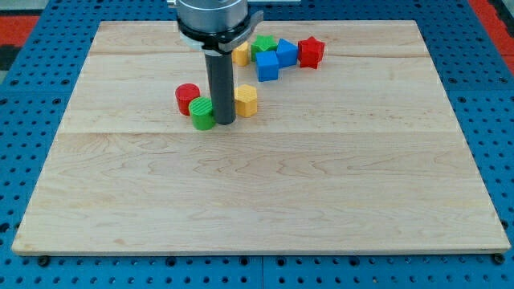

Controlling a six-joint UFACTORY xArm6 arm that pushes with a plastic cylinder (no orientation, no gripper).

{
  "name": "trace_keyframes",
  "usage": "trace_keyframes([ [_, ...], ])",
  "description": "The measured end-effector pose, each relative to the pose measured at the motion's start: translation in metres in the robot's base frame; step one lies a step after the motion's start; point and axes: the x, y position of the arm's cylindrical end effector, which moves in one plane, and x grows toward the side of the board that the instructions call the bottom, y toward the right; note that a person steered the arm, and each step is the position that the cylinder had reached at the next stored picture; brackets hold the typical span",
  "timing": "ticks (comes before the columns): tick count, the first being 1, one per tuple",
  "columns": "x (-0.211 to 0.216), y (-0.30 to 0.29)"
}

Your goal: Push yellow hexagon into blue cube

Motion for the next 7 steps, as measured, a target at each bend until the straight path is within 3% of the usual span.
trace_keyframes([
  [5, -0.031, 0.06],
  [7, -0.009, 0.051],
])
